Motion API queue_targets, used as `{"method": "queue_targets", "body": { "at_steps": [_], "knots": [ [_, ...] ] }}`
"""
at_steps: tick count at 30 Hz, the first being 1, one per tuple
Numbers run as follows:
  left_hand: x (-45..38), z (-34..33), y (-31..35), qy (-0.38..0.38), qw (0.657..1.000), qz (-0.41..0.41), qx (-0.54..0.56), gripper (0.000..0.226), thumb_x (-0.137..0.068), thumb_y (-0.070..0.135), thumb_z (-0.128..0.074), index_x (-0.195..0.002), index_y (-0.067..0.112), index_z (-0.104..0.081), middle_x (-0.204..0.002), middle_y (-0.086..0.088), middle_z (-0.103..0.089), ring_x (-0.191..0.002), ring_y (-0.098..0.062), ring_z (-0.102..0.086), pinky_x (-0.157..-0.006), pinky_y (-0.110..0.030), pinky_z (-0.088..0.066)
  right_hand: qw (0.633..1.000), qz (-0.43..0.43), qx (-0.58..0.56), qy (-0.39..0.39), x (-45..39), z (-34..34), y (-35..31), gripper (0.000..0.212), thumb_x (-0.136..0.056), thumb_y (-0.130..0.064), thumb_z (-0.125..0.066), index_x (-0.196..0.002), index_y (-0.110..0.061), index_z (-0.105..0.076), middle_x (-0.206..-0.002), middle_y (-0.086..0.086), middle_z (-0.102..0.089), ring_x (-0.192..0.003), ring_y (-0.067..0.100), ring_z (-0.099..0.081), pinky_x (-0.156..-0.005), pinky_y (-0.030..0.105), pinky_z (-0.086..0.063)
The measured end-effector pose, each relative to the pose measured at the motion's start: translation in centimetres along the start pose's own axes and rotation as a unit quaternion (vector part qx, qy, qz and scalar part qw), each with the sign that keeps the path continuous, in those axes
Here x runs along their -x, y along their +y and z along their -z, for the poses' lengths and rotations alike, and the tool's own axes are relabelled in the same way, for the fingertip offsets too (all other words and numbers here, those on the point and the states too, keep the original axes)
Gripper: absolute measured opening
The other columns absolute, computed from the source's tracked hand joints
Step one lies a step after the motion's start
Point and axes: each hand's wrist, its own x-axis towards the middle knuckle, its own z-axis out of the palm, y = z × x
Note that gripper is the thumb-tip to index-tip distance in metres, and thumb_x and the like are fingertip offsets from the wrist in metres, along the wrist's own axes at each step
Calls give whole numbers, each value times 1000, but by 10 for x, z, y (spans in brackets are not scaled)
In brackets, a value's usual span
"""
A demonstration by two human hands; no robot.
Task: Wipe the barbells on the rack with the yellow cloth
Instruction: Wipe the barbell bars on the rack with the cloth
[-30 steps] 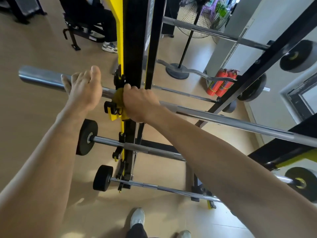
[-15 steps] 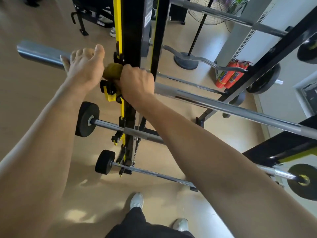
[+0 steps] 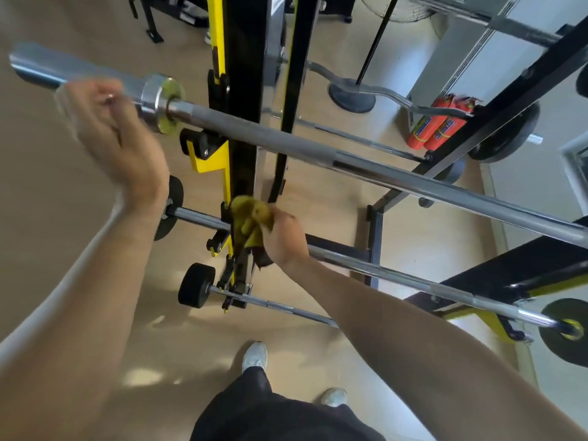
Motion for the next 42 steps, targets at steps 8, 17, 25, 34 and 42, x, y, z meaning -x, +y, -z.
{"method": "queue_targets", "body": {
  "at_steps": [8,17,25,34,42],
  "knots": [
    [71,34,-70,-92,968,127,-194,17,-87,10,-48,-89,23,-60,-90,-13,-61,-85,-35,-61,-77,-46,-51,983,175,34,-40,-23,-53,-13,50,-81,-5,-77,-128,-8,-60,-124,11,-62,-112,26,-60,-95,43,-53],
    [92,57,-111,-290,837,315,-340,21,-92,5,-44,-94,7,-65,-81,-8,-63,-71,-20,-54,-56,-27,-36,871,224,322,-295,-84,-106,-43,55,-91,-3,-56,-144,-17,-50,-164,13,-10,-151,31,-6,-118,39,-24],
    [100,41,-114,-342,819,338,-314,21,-97,11,-46,-89,13,-65,-81,-5,-65,-75,-18,-60,-56,-24,-41,875,192,290,-337,-72,-101,-22,46,-99,-48,-44,-118,-19,-73,-166,-3,-1,-152,19,3,-120,45,-20],
    [113,41,-109,-342,822,330,-314,23,-97,13,-48,-115,8,-61,-106,-2,-59,-87,-10,-52,-75,-24,-39,926,245,228,-172,-24,-68,52,18,-95,-19,-62,-106,-18,-75,-150,1,-47,-147,21,-28,-121,43,-23],
    [139,18,-99,-316,855,229,-343,31,-90,9,-56,-120,7,-52,-128,-15,-48,-119,-28,-43,-100,-38,-41,961,-70,136,-230,-52,-41,25,73,-77,-18,-81,-128,-14,-29,-102,5,-59,-89,22,-64,-73,38,-59]
  ]
}}
